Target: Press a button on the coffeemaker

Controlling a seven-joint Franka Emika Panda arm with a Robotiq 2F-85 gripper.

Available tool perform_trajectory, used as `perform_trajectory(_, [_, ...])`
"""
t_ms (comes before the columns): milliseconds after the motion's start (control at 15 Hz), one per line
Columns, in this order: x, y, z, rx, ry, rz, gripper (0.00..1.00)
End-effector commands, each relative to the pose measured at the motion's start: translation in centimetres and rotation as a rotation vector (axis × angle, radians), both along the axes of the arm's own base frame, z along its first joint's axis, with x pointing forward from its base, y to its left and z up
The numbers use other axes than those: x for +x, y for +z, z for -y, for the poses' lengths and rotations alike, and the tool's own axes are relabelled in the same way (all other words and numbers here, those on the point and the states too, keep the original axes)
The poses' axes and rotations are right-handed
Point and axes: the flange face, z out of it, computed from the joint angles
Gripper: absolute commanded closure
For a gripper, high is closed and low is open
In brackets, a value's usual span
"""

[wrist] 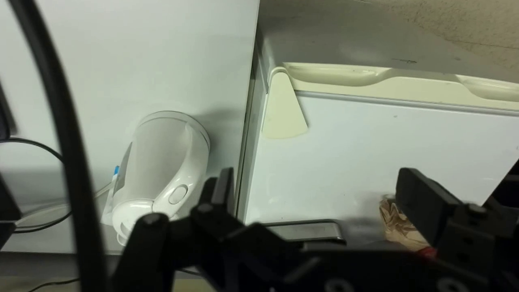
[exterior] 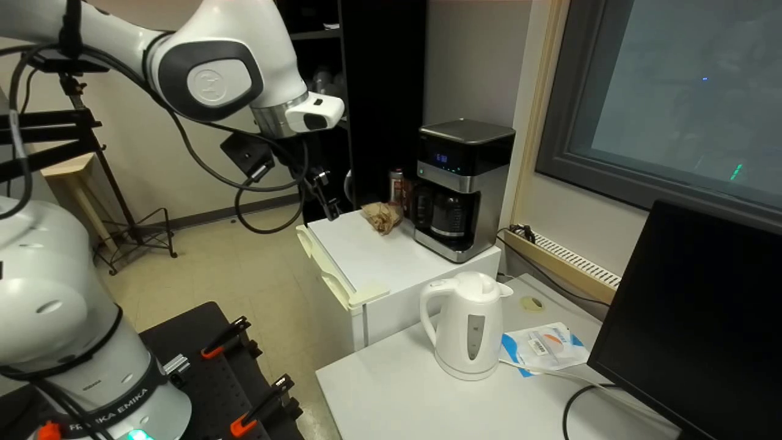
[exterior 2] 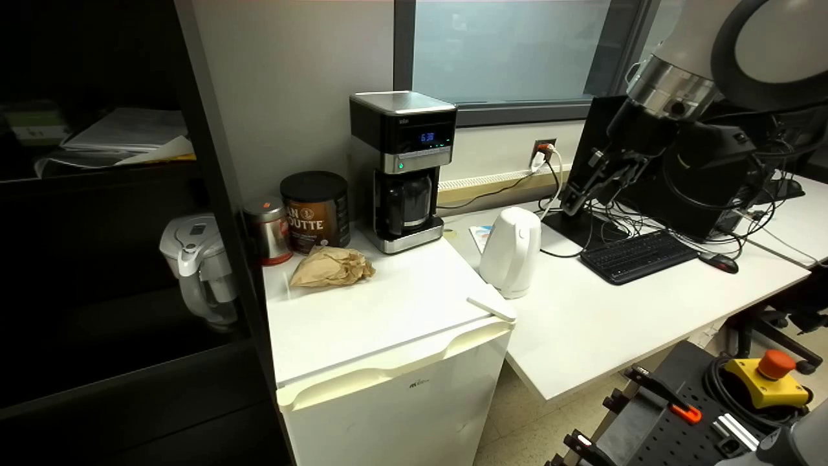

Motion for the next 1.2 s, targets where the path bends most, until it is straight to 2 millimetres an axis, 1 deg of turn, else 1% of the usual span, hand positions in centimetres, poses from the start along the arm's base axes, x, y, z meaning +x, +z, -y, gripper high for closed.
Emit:
perform_trajectory(0, [2.1, -1.3, -0.5, -0.014, 0.033, 0.028, 0.00])
perform_trajectory(267, [4.7, -2.4, -0.8, -0.021, 0.057, 0.076, 0.00])
perform_trajectory(467, [6.9, -2.9, -0.6, -0.039, 0.070, 0.122, 0.00])
perform_trajectory(533, [7.5, -3.0, -0.6, -0.041, 0.073, 0.134, 0.09])
perform_trajectory(600, [8.3, -3.0, -0.4, -0.044, 0.076, 0.145, 0.26])
perform_trajectory(667, [9.0, -3.1, -0.3, -0.045, 0.078, 0.153, 0.32])
perform_trajectory(867, [11.4, -3.3, 0.1, -0.057, 0.084, 0.176, 0.56])
perform_trajectory(1133, [14.5, -3.5, 0.8, -0.080, 0.087, 0.211, 0.85])
